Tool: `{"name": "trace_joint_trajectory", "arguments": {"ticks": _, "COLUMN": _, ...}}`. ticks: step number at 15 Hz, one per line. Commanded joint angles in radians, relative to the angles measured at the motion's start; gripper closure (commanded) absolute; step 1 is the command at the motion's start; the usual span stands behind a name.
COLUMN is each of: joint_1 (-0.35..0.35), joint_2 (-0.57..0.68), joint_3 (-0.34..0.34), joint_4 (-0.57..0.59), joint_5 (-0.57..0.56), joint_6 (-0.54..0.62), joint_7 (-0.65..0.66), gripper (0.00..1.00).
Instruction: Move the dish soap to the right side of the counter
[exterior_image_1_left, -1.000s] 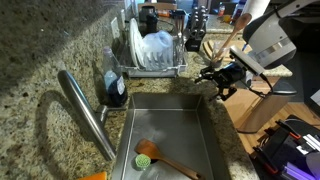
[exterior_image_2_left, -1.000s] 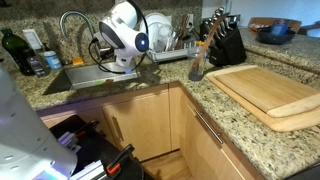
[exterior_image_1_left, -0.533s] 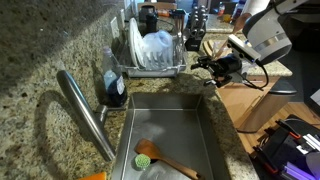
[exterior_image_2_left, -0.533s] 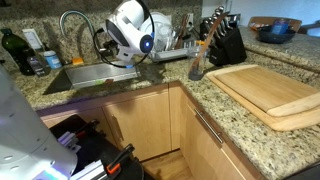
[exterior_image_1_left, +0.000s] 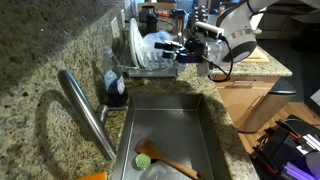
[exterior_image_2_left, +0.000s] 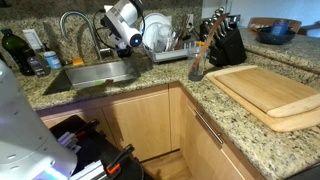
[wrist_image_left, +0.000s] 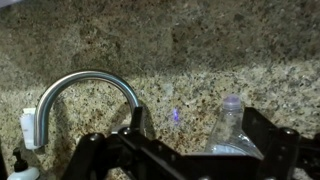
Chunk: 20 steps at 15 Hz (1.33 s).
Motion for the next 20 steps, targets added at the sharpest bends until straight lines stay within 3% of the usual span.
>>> {"name": "trace_joint_trajectory", "arguments": {"ticks": 1, "joint_1": -0.003, "joint_2": 0.017, "joint_3": 0.009, "joint_4": 0.012, "joint_5": 0.003, "joint_6": 0.0, "joint_7": 0.001, "gripper": 0.0}}
{"name": "trace_joint_trajectory", "arguments": {"ticks": 4, "joint_1": 0.01, "joint_2": 0.076, "joint_3": 0.025, "joint_4": 0.05, "joint_5": 0.105, "joint_6": 0.027, "joint_7": -0.031, "gripper": 0.0}}
{"name": "trace_joint_trajectory", "arguments": {"ticks": 9, "joint_1": 0.155, "joint_2": 0.291, "joint_3": 0.096, "joint_4": 0.323, "joint_5": 0.15, "joint_6": 0.355, "joint_7": 0.02, "gripper": 0.0}}
{"name": "trace_joint_trajectory", "arguments": {"ticks": 10, "joint_1": 0.101, "joint_2": 0.207, "joint_3": 0.092, "joint_4": 0.201, "joint_5": 0.127, "joint_6": 0.255, "joint_7": -0.002, "gripper": 0.0}}
{"name": "trace_joint_trajectory", "arguments": {"ticks": 13, "joint_1": 0.151, "joint_2": 0.286, "joint_3": 0.113, "joint_4": 0.3, "joint_5": 0.133, "joint_6": 0.333, "joint_7": 0.0, "gripper": 0.0}}
{"name": "trace_joint_trajectory", "arguments": {"ticks": 15, "joint_1": 0.171, "joint_2": 0.27, "joint_3": 0.089, "joint_4": 0.302, "joint_5": 0.189, "joint_6": 0.428, "joint_7": -0.133, "gripper": 0.0}}
{"name": "trace_joint_trajectory", "arguments": {"ticks": 19, "joint_1": 0.176, "joint_2": 0.268, "joint_3": 0.086, "joint_4": 0.323, "joint_5": 0.319, "joint_6": 0.483, "joint_7": -0.375, "gripper": 0.0}}
{"name": "trace_joint_trajectory", "arguments": {"ticks": 20, "joint_1": 0.153, "joint_2": 0.283, "joint_3": 0.104, "joint_4": 0.316, "joint_5": 0.257, "joint_6": 0.435, "joint_7": -0.285, "gripper": 0.0}}
